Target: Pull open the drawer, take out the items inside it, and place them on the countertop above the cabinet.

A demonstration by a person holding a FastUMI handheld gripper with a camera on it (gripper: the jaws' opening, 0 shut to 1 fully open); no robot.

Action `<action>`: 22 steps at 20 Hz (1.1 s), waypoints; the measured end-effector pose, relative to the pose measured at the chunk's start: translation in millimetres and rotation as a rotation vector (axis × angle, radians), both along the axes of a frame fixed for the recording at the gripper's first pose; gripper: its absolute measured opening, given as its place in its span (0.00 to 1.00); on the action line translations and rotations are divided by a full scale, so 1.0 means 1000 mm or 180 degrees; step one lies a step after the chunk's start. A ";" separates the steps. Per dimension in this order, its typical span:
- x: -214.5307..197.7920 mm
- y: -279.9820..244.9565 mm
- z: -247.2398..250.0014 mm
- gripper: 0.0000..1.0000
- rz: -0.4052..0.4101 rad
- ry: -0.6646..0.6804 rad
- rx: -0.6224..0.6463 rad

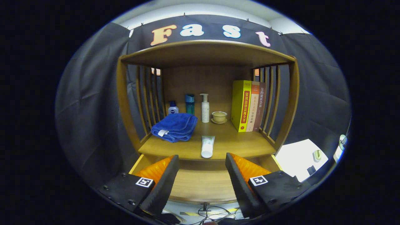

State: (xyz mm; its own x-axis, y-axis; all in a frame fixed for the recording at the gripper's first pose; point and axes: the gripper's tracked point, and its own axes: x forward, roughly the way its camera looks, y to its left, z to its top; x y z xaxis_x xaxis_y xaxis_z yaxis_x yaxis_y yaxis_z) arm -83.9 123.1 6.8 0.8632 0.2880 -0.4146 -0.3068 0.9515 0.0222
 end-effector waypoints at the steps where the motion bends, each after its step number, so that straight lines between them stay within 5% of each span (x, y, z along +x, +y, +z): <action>1: -0.015 -0.007 0.001 0.97 -0.0021 -0.0055 0.0025; 14: -0.156 -0.047 0.030 0.96 -0.0072 -0.0708 -0.0022; 19: -0.181 -0.035 -0.005 0.96 -0.0012 -0.0764 0.0231; 22: -0.171 -0.052 -0.023 0.96 -0.0215 -0.0867 0.0271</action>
